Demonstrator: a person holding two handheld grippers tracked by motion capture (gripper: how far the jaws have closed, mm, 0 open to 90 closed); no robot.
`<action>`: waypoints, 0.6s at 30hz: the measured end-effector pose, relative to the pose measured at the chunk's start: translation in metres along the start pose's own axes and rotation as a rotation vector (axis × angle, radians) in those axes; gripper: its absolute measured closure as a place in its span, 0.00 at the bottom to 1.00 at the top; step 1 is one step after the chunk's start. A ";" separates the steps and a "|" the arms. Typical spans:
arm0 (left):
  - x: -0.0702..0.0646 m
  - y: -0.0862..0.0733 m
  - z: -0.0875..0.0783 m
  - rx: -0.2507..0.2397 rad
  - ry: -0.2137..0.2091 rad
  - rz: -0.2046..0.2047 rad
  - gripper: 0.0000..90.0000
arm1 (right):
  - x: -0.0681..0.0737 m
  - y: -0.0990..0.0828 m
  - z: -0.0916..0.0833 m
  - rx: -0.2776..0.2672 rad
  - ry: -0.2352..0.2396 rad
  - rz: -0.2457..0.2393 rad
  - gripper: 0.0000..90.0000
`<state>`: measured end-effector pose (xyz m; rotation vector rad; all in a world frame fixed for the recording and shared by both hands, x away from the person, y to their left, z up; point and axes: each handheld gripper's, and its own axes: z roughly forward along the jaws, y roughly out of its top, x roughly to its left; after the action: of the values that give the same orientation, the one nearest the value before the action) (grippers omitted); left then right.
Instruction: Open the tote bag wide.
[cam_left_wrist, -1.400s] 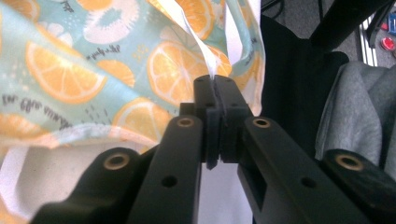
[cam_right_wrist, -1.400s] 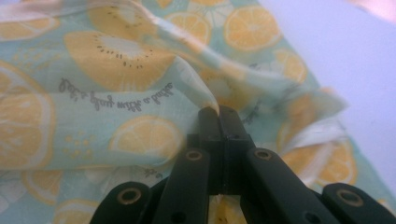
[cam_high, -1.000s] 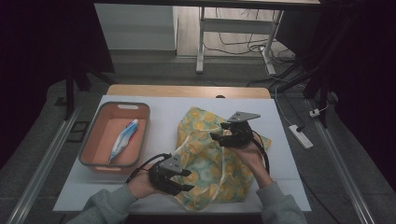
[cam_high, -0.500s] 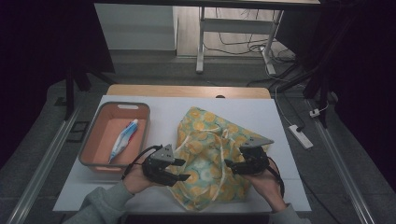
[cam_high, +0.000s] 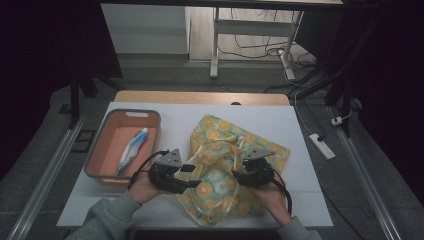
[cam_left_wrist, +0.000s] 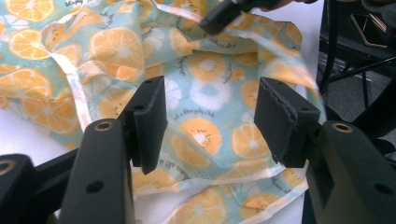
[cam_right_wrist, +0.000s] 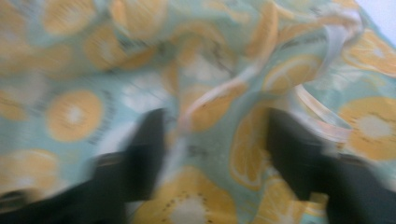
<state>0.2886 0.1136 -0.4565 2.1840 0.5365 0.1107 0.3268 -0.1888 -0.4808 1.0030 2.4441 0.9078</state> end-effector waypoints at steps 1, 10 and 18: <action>0.001 0.000 -0.001 -0.001 0.003 -0.002 0.48 | -0.009 -0.006 -0.003 0.014 -0.017 -0.009 0.88; 0.009 0.002 -0.015 -0.031 0.049 -0.032 0.46 | -0.036 -0.041 -0.040 -0.094 0.066 0.126 0.98; 0.018 0.010 -0.036 -0.063 0.116 -0.075 0.40 | -0.028 -0.062 -0.052 -0.132 0.117 0.120 0.97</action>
<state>0.2991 0.1424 -0.4282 2.1028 0.6706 0.2122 0.2876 -0.2650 -0.4820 1.0866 2.4016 1.1819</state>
